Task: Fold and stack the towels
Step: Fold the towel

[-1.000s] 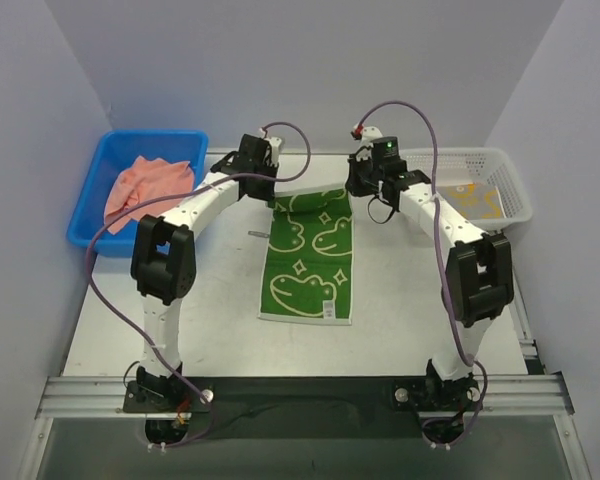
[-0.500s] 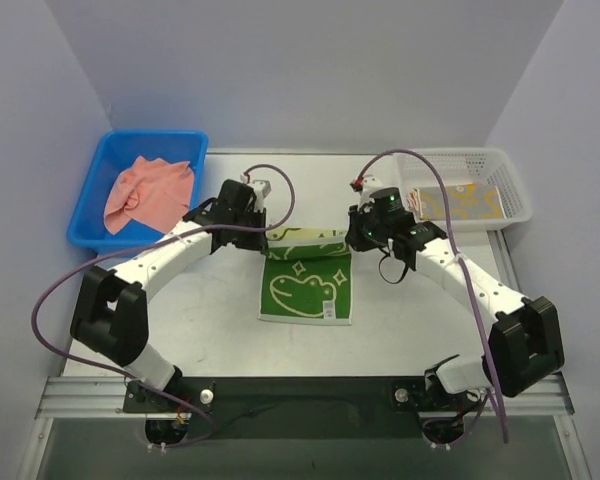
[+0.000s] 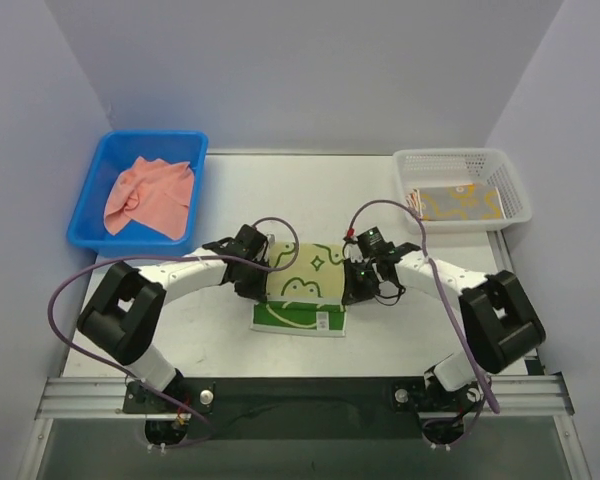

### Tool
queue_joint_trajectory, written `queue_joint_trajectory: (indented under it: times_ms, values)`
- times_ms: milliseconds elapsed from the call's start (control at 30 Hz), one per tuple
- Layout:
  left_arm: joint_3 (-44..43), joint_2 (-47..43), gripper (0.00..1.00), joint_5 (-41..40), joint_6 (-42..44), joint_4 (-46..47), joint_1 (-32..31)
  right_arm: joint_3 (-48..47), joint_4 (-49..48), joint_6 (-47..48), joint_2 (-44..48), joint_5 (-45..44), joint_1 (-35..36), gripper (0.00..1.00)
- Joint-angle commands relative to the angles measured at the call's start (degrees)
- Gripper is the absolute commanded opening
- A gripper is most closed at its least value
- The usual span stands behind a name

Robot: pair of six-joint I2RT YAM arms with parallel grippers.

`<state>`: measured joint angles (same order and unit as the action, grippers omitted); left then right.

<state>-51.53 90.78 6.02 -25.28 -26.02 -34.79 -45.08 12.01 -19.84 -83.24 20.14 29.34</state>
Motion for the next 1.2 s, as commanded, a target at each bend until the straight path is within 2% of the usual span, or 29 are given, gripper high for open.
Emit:
queue_joint_trajectory:
  times_ms: [0,300,433,600,800,1000,1167]
  values:
    - [-1.73,3.17,0.00,-1.45,-0.83,1.32,0.33,-1.15,3.11,-2.05,-7.43,3.06,0.01,0.00]
    - [-4.80,6.95,0.00,-2.68,-1.61,0.53,0.77,-3.17,3.28,-1.00,-14.58,0.17,-1.21,0.00]
    - [-9.46,10.11,0.00,-1.89,-2.32,0.54,1.91,-6.68,4.60,0.67,-15.11,-3.00,-6.47,0.00]
    - [-15.96,13.19,0.00,-0.93,-4.86,0.44,5.60,-14.67,6.27,3.74,-16.95,-6.42,-11.58,0.00]
    - [-24.56,19.16,0.00,2.94,-4.08,1.85,5.78,-25.30,6.62,5.77,-22.05,-7.57,-12.29,0.00]
    - [-28.89,18.82,0.00,2.33,-2.24,0.01,6.75,-28.40,7.15,5.77,-19.86,-7.48,-12.29,0.00]
    - [-29.77,14.87,0.00,1.19,-0.65,-2.10,7.54,-28.31,8.20,6.39,-15.21,-7.92,-12.29,0.00]
